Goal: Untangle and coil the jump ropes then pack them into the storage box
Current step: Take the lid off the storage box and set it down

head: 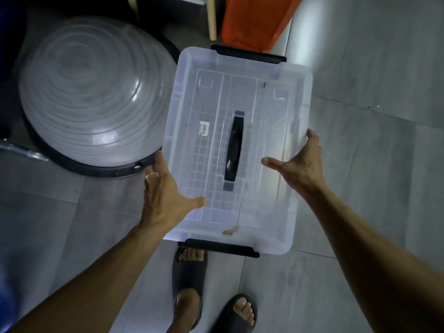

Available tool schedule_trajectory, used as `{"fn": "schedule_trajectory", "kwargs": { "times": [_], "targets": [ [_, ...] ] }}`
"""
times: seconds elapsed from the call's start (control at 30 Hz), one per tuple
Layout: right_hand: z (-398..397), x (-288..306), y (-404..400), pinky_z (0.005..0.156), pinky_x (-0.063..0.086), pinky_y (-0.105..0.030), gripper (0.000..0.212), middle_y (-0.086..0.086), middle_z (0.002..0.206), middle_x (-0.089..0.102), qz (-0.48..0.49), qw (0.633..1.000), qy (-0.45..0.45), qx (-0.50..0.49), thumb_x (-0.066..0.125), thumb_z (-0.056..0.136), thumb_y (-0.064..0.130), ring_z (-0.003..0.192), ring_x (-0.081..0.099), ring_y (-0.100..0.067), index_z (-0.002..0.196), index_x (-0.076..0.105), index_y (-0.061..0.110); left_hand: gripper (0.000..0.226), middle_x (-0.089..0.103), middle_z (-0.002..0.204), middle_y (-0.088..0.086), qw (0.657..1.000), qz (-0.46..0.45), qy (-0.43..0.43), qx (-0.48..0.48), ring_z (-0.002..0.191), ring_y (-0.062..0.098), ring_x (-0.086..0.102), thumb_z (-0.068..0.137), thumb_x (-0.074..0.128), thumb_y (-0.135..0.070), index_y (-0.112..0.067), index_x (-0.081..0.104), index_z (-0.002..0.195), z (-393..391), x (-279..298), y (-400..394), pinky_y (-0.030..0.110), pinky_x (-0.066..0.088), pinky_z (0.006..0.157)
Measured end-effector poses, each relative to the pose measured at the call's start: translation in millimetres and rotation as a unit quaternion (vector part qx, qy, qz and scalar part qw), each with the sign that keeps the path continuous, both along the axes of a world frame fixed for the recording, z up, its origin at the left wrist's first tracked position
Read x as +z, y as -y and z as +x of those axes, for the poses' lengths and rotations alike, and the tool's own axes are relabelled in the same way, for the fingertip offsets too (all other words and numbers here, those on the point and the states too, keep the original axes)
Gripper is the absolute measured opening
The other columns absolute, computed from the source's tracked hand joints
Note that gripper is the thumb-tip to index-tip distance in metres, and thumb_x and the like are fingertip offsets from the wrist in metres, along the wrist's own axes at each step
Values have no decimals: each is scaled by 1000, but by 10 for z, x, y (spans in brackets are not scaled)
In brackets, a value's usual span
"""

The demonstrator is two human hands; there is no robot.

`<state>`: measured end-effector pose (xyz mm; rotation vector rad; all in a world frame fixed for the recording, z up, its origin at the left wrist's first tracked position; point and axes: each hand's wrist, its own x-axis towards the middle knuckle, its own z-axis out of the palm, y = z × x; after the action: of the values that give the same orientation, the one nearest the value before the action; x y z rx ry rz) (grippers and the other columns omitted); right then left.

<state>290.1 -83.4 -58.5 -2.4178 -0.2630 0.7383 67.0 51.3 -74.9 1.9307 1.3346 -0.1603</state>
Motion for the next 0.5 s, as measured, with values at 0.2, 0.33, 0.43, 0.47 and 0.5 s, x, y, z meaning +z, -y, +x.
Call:
{"fn": "schedule_trajectory", "kwargs": {
  "times": [0.2, 0.33, 0.43, 0.47, 0.5],
  "targets": [
    [371, 1025, -100, 109, 29, -34, 116, -8, 149, 27, 32, 999, 32, -16, 88, 58, 37, 134, 34, -25, 147, 14, 19, 146, 9, 154, 17, 999, 11, 35, -6, 143, 29, 11, 45, 91, -45, -24, -9, 149, 429, 1008, -149, 45, 28, 109],
    [699, 1787, -63, 110, 28, -34, 116, -8, 149, 27, 53, 997, 51, -28, 87, 59, 40, 134, 34, -25, 147, 14, 18, 145, 15, 150, 17, 997, 46, 51, -36, 138, 32, 22, 43, 92, -46, -27, -6, 149, 802, 1757, -236, 45, 35, 105],
    [1046, 2279, -9, 110, 29, -35, 117, -8, 147, 28, 66, 995, 58, -44, 87, 58, 40, 133, 35, -25, 147, 15, 17, 143, 16, 150, 18, 995, 60, 46, -57, 136, 34, 27, 43, 91, -47, -26, -3, 148, 1197, 2255, -281, 45, 37, 104],
    [1201, 2420, 8, 110, 29, -35, 117, -8, 147, 29, 71, 995, 58, -49, 87, 58, 39, 132, 35, -25, 146, 15, 17, 143, 18, 150, 18, 995, 65, 48, -63, 136, 34, 28, 42, 91, -47, -26, -3, 148, 1354, 2403, -289, 45, 36, 105],
    [1363, 2551, 35, 109, 30, -34, 116, -8, 147, 29, 74, 994, 57, -55, 87, 57, 39, 132, 36, -25, 146, 16, 17, 144, 20, 151, 18, 994, 66, 51, -71, 137, 34, 27, 42, 91, -48, -25, -4, 148, 1522, 2537, -290, 45, 35, 107]
  ]
}}
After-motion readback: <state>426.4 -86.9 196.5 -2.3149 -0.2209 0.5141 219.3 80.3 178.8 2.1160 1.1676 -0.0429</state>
